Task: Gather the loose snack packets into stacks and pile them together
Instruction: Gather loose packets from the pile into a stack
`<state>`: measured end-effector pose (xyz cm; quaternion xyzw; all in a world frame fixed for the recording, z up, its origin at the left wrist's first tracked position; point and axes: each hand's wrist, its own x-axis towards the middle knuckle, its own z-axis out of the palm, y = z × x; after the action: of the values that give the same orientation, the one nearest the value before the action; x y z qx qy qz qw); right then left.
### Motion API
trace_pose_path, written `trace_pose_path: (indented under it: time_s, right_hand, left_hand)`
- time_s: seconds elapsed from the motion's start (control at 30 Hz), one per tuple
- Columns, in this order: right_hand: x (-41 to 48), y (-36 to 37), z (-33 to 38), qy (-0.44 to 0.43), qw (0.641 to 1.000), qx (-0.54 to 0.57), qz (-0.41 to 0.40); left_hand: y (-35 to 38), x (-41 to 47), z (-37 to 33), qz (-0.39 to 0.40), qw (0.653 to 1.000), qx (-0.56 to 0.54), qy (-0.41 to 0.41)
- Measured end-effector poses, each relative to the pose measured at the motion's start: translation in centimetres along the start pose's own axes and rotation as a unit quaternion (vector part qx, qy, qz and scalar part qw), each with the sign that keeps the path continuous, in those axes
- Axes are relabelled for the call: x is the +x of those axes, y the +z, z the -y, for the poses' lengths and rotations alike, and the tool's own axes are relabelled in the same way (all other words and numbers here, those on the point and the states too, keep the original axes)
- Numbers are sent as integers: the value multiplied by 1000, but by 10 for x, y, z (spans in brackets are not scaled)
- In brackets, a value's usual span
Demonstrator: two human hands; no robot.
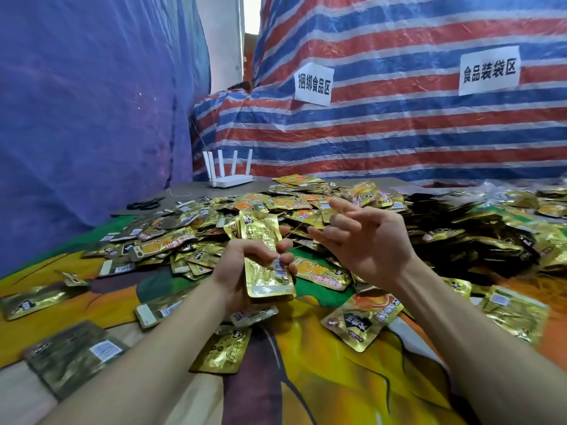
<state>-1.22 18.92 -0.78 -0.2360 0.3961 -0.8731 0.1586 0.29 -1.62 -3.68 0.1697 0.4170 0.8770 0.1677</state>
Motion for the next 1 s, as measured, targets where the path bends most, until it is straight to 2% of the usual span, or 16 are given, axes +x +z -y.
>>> trace_pose_path:
  time_s: [0.07, 0.17, 0.23, 0.33, 0.47, 0.6, 0.67, 0.77, 0.87, 1.0]
  right_hand:
    - [2, 2, -1, -5, 1000, -28, -11]
    - [4, 3, -9, 11, 989, -146, -25]
    - [3, 4, -16, 25, 982, -186, -24]
    - [2, 4, -22, 14, 970, -237, -46]
    - [1, 9, -30, 4, 952, -298, -69]
    - [-1, 16, -41, 20, 915, -395, -81]
    - [-2, 23, -52, 22, 908, -412, -70]
    - [-1, 33, -69, -31, 900, -431, -60]
    - [2, 35, -74, -96, 876, -462, -99]
    - [2, 32, -73, -143, 867, -461, -125]
  left_hand:
    - [-2, 0, 0, 5, 1000, -3, 1]
    - [-3, -1, -1, 0, 999, 26, -36]
    - [-3, -1, 0, -34, 994, 79, -73]
    - [-6, 1, 0, -97, 985, 117, -78]
    - [-6, 5, 2, -164, 980, 115, -10]
    - [-3, 14, 2, -306, 943, 80, 104]
    - [-3, 16, 0, -337, 930, 52, 141]
    - [1, 12, -2, -328, 934, 21, 141]
    - [9, 11, 1, -282, 952, -13, 121]
    - [18, 11, 8, -224, 970, -40, 88]
